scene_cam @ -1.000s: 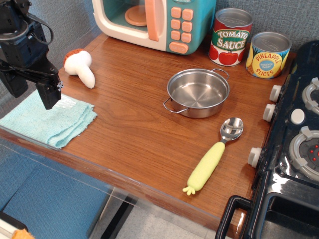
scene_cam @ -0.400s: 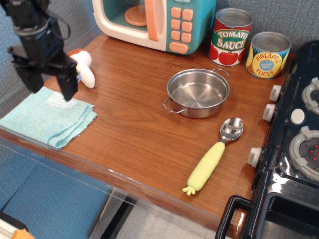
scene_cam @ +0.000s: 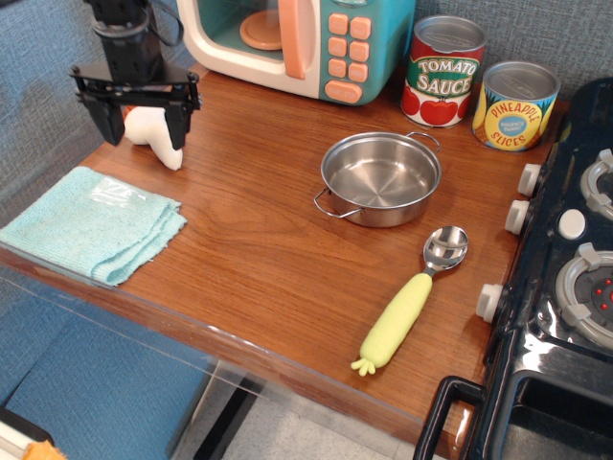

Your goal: Drop the mushroom on the blue towel.

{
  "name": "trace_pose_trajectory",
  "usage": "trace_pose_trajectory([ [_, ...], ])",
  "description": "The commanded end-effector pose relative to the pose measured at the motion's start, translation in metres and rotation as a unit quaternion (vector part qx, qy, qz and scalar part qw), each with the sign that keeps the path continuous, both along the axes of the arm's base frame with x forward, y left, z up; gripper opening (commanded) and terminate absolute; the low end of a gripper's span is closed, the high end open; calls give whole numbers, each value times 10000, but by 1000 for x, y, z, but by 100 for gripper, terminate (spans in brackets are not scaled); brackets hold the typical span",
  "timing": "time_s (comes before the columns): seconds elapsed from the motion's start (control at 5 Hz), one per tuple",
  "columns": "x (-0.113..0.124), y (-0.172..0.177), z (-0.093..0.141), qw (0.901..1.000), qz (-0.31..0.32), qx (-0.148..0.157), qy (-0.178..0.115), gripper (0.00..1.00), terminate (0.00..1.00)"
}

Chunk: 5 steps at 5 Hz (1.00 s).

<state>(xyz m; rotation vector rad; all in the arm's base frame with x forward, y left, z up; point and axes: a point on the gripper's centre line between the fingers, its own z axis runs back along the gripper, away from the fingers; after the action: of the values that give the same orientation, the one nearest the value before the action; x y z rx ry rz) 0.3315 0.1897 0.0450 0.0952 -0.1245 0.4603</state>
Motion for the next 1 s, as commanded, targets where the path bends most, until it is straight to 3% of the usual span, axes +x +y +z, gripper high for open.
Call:
trace_pose_trajectory([
  [0.0, 25, 29, -15, 9977, 655, 131, 85, 100, 0],
  [0.2, 23, 28, -14, 9984, 555, 69, 11, 0, 0],
  [0.4, 20, 22, 4, 9992, 365, 38, -171, 0, 0],
  [0.6, 4, 11, 40, 9977, -389, -94, -544, 0, 0],
  [0.8, -36, 21, 54, 9895, -1391, -147, -363, 0, 0],
])
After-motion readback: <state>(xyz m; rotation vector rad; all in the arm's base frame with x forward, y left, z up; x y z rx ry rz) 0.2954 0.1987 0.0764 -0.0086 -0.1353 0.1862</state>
